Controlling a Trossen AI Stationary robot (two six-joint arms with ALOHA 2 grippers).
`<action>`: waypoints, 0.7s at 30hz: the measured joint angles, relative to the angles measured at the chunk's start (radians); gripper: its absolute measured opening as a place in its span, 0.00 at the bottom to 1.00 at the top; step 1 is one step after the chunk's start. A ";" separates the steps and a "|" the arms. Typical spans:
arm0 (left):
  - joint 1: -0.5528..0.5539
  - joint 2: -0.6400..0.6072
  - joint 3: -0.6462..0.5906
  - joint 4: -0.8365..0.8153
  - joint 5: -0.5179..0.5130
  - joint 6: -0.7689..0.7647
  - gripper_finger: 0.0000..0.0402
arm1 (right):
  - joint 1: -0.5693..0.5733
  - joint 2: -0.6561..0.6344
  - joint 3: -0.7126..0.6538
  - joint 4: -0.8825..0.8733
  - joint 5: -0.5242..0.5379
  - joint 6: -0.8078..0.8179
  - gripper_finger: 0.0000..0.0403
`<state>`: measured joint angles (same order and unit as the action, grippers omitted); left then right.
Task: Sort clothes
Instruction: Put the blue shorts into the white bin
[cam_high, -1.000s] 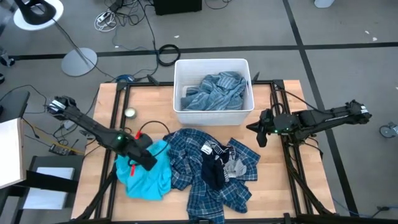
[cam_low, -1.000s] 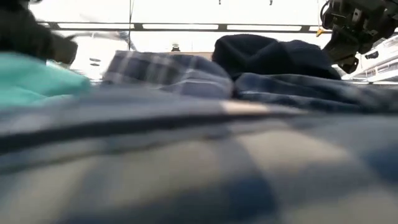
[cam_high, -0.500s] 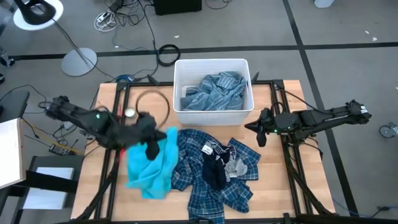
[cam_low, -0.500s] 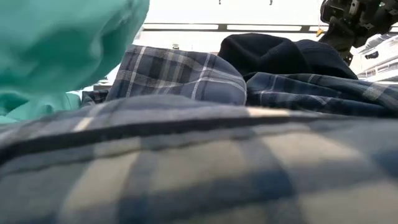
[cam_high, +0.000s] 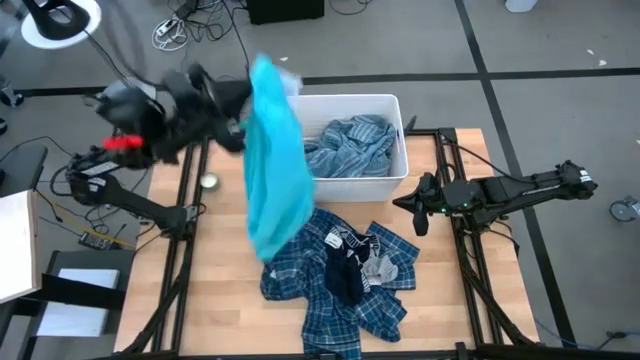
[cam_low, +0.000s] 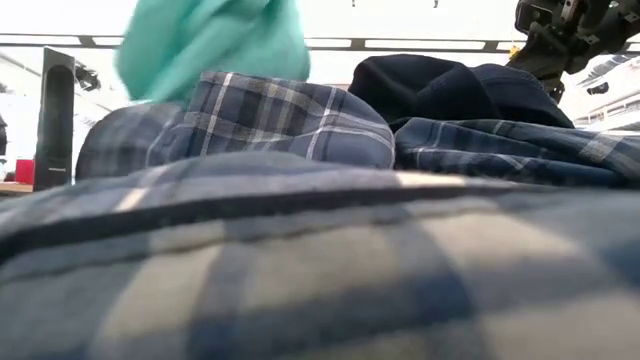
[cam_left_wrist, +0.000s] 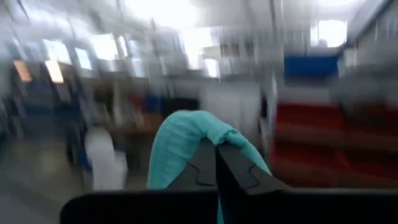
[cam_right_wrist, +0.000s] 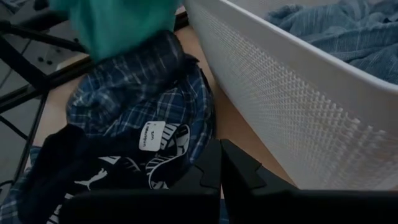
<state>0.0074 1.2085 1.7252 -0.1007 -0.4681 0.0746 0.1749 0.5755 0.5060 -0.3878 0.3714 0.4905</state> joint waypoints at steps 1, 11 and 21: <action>0.025 0.023 0.035 0.081 0.015 0.050 0.00 | 0.000 0.000 0.000 0.000 0.000 -0.005 0.01; 0.261 0.413 0.541 0.549 0.281 0.298 0.00 | 0.000 0.005 0.000 -0.004 0.000 -0.023 0.00; 0.443 0.586 0.572 0.572 0.459 0.075 0.00 | 0.000 0.044 0.000 -0.013 0.001 -0.072 0.01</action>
<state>0.4505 1.7947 2.2974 0.4715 -0.0090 0.1491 0.1749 0.6192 0.5060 -0.4010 0.3725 0.4181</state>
